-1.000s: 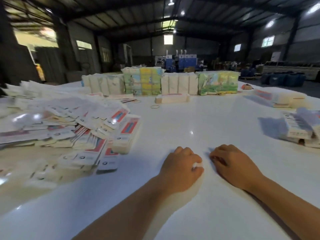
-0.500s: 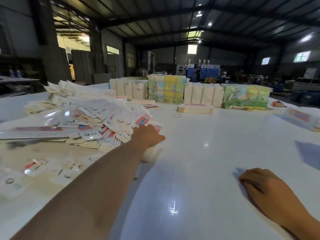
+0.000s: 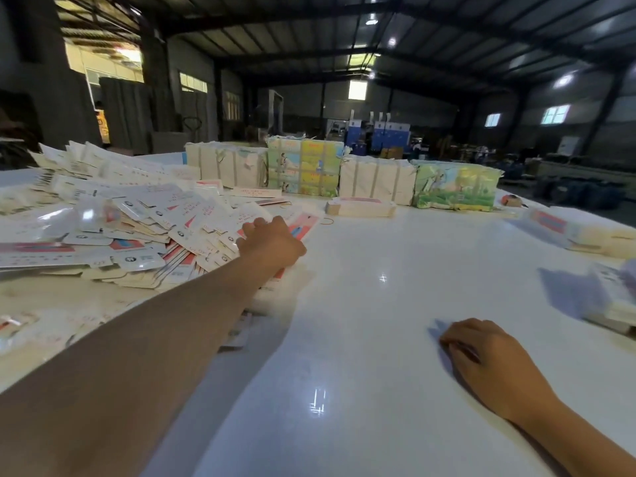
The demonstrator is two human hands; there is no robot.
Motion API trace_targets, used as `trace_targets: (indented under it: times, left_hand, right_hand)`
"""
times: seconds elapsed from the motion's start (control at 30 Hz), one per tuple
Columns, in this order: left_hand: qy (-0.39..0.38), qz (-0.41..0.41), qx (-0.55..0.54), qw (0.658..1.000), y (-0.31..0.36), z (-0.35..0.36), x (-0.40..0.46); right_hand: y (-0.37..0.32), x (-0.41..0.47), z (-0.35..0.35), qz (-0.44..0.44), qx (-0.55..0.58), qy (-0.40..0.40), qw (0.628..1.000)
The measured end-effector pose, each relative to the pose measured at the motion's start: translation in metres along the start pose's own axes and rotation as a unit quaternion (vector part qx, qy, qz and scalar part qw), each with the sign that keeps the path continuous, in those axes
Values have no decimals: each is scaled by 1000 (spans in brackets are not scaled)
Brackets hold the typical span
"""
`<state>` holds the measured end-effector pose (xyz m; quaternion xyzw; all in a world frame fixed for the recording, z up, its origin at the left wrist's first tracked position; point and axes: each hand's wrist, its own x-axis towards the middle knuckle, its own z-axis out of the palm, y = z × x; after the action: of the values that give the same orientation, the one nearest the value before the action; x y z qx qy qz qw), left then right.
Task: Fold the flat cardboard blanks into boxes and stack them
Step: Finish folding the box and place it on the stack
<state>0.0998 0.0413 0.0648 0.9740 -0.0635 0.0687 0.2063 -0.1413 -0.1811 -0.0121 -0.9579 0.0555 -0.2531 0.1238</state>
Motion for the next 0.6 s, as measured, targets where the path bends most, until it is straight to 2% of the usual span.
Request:
trace_targets:
  times: [0.07,0.2,0.3,0.37,0.47,0.6]
  left_hand:
    - [3,74,-20,997,19,-9,-22]
    - [-50,222,-74,971,46,-2,-92]
    - [-87,307,-58,946,54,20,-138]
    - [-87,342,-43,935,51,37,-156]
    - [-67,348,-68,933,41,54,-166]
    - [-23,369,-83,925,33,57,-160]
  right_hand:
    - [2,0,0,5,-3,-10,1000]
    - [3,1,0,39,19,-31,999]
    - [9,5,-5,107,86,-17,990]
    - [12,4,-9,170,172,6,970]
    - [13,3,-14,240,328,67,911]
    - [12,8,-22,273,574,82,768]
